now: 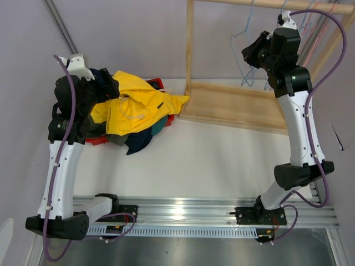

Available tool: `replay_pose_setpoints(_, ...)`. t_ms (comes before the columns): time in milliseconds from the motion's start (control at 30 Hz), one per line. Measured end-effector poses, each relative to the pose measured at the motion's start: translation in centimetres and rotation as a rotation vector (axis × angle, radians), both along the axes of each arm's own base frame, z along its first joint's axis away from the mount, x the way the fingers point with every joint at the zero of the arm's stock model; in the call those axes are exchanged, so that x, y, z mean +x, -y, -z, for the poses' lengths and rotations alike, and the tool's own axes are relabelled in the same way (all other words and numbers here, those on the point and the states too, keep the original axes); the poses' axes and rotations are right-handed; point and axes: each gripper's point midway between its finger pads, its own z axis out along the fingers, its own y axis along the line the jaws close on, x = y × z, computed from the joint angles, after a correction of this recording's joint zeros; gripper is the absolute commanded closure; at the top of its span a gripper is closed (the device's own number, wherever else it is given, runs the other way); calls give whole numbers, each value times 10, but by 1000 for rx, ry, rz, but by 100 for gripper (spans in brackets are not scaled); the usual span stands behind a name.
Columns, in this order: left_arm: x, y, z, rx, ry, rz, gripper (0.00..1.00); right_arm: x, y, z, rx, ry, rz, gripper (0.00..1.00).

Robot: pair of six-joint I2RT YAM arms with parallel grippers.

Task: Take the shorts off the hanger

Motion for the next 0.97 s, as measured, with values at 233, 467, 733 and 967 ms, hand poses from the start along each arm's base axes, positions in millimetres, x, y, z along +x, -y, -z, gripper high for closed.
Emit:
replay_pose_setpoints(233,-7,3,0,0,-14,12,1,-43,10,-20,33,48,5,1)
replay_pose_setpoints(467,-27,10,-7,-6,-8,54,1,-134,34,-80,69,218,22,1)
replay_pose_setpoints(733,-78,16,-25,-14,61,105,1,-252,71,-89,13,335,62,1)
replay_pose_setpoints(967,-115,14,-21,-16,98,108,1,-306,87,-43,-22,331,75,0)
